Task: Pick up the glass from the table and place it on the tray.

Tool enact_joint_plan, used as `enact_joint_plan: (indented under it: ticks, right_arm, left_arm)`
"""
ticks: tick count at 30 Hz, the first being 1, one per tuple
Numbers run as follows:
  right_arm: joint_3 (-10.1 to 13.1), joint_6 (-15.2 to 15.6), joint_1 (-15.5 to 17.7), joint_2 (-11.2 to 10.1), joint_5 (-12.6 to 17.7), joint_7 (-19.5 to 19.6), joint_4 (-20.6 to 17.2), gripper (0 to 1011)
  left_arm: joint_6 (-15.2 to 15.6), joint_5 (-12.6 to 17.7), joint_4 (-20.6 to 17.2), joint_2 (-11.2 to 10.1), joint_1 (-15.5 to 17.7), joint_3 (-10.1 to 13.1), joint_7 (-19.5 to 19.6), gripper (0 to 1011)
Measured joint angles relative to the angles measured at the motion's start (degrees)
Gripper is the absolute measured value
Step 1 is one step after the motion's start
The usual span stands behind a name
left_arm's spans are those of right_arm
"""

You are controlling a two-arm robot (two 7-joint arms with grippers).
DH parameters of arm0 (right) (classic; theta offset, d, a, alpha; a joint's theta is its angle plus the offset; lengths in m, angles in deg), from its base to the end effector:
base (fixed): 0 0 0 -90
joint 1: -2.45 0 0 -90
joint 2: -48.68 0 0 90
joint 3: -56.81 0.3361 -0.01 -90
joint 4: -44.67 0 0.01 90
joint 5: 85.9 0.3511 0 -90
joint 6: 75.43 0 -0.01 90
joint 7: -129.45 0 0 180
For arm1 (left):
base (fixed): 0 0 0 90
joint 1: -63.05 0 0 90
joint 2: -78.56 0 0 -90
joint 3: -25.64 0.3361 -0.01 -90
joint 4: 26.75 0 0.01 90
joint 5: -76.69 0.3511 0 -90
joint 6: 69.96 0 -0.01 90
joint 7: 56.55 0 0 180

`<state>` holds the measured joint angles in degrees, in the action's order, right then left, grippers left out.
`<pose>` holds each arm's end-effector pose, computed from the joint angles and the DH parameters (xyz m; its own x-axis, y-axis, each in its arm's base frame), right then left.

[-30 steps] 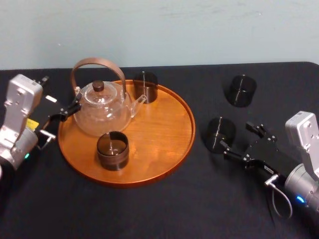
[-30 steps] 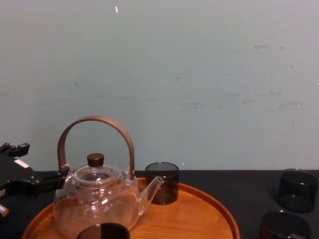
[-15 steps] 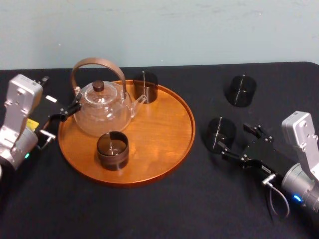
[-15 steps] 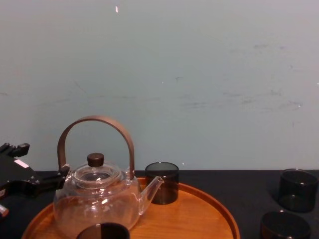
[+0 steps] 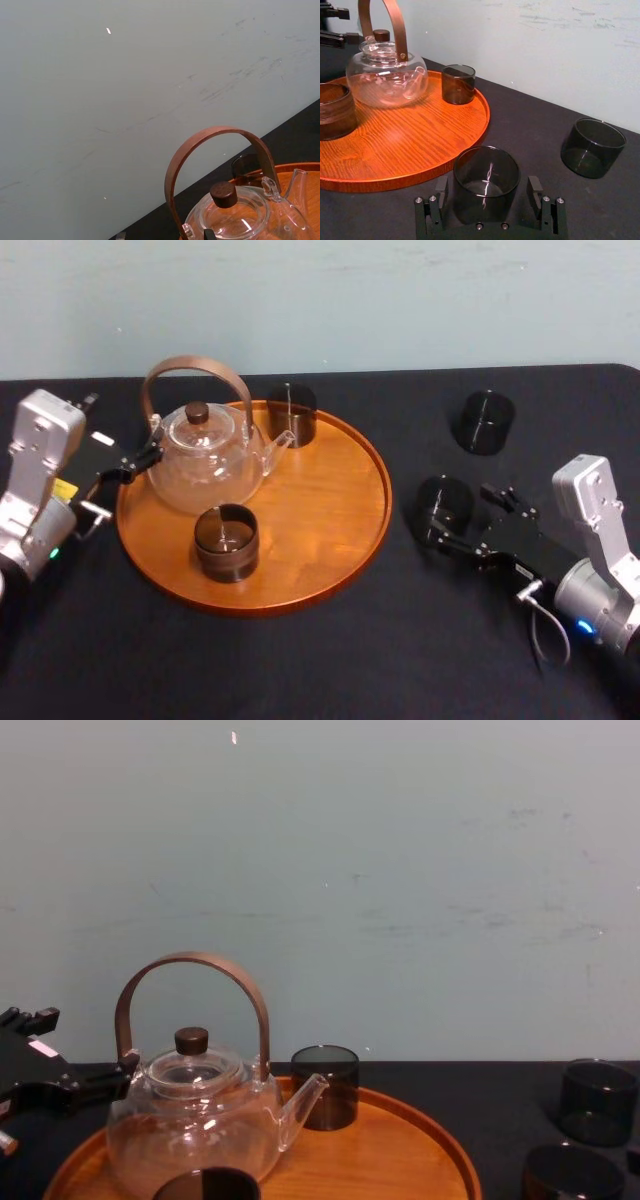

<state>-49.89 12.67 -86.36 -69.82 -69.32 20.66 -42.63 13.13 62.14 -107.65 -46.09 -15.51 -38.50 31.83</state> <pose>0.3469 -0.0797 -0.3768 0.5605 -0.8193 0.1206 0.8203 0.5293 -0.2165 0.4056 0.0977 -0.3475 0.2922 0.8803 0.3738 -0.9553 0.2873 0.0701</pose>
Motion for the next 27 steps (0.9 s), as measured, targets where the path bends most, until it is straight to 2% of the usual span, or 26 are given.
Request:
enact_joint_plan:
  ticks: [16, 27]
  right_arm:
    - [0.28, 0.14, -3.54, 3.12, -1.06, -3.41, 4.98, 1002]
    - [-0.56, -0.57, -5.95, 4.48, -1.56, -5.03, 7.65, 1002]
  left_arm:
    - [0.00, 0.00, 0.00, 0.00, 0.00, 0.00, 0.00, 1009]
    - [0.00, 0.00, 0.00, 0.00, 0.00, 0.00, 0.00, 1009]
